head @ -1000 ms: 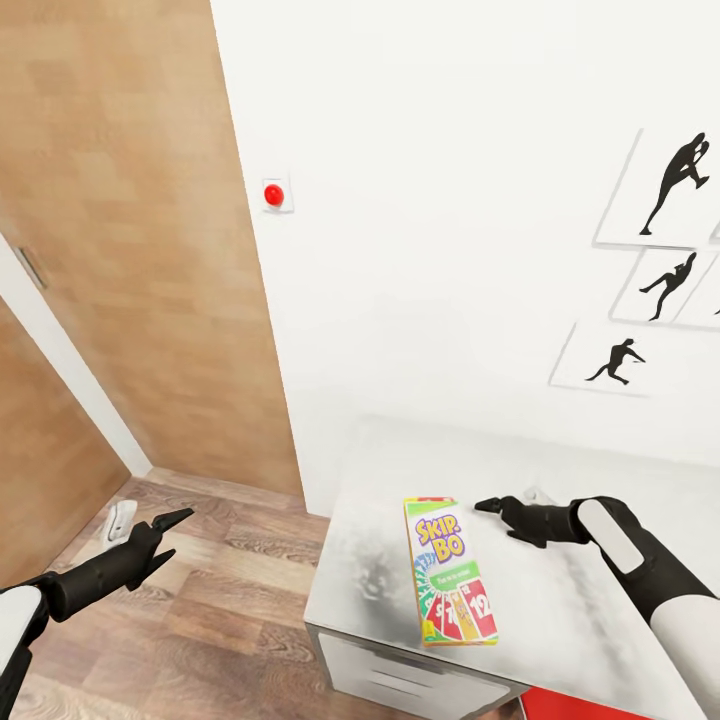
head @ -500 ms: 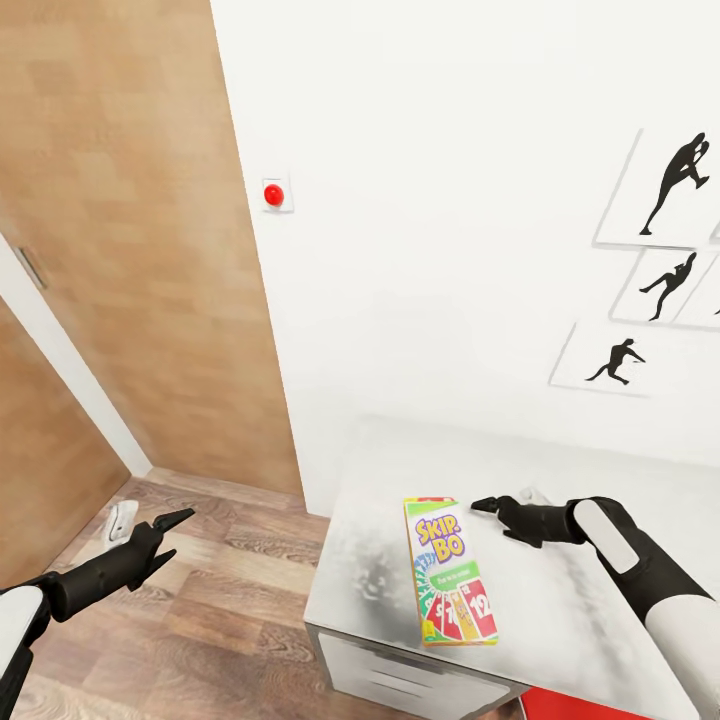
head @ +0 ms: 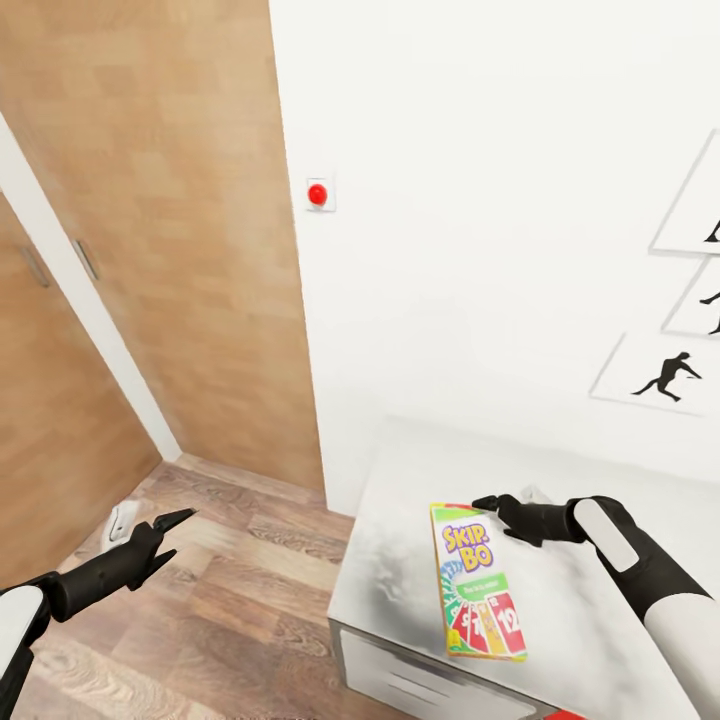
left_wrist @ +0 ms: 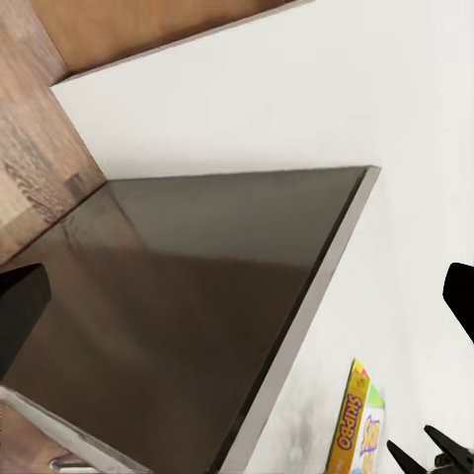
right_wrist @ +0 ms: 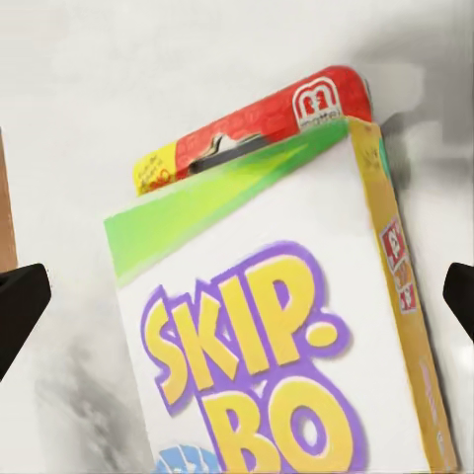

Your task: Put all the toys in the child's room - the three board games (two on the bed and one on the table), the two jigsaw puzzles on the table, and the tennis ball on the table - inside the toy box on the table in the child's room.

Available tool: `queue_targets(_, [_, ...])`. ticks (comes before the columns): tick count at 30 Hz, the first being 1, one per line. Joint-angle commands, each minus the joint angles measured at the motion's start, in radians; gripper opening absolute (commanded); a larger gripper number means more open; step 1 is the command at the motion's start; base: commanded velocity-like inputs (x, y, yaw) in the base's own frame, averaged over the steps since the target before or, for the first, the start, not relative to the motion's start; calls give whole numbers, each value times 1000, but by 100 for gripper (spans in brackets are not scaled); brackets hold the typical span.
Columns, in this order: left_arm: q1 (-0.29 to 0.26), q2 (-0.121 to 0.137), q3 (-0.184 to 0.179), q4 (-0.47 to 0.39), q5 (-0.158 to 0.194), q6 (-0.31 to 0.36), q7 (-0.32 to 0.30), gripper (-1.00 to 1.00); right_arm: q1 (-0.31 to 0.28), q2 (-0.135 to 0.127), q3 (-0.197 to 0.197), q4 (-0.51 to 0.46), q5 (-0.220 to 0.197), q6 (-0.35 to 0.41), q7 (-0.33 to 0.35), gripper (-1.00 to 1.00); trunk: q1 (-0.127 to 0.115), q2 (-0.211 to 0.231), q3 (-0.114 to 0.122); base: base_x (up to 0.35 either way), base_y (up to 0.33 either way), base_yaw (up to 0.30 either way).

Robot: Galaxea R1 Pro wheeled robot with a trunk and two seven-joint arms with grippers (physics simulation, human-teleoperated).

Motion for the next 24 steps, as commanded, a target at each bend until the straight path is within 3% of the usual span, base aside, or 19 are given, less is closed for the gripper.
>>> queue_targets(1, [-1,0,1,0,-5,5,-5,100,-1,-1,2,3,10,1,10,100,1,-2,-2,0,0,174])
queue_targets(24, [-1,-1,1,0,-6,5,-5,100,-1,0,1,90,6,-3,7,100,1,-2,-2,0,0,45])
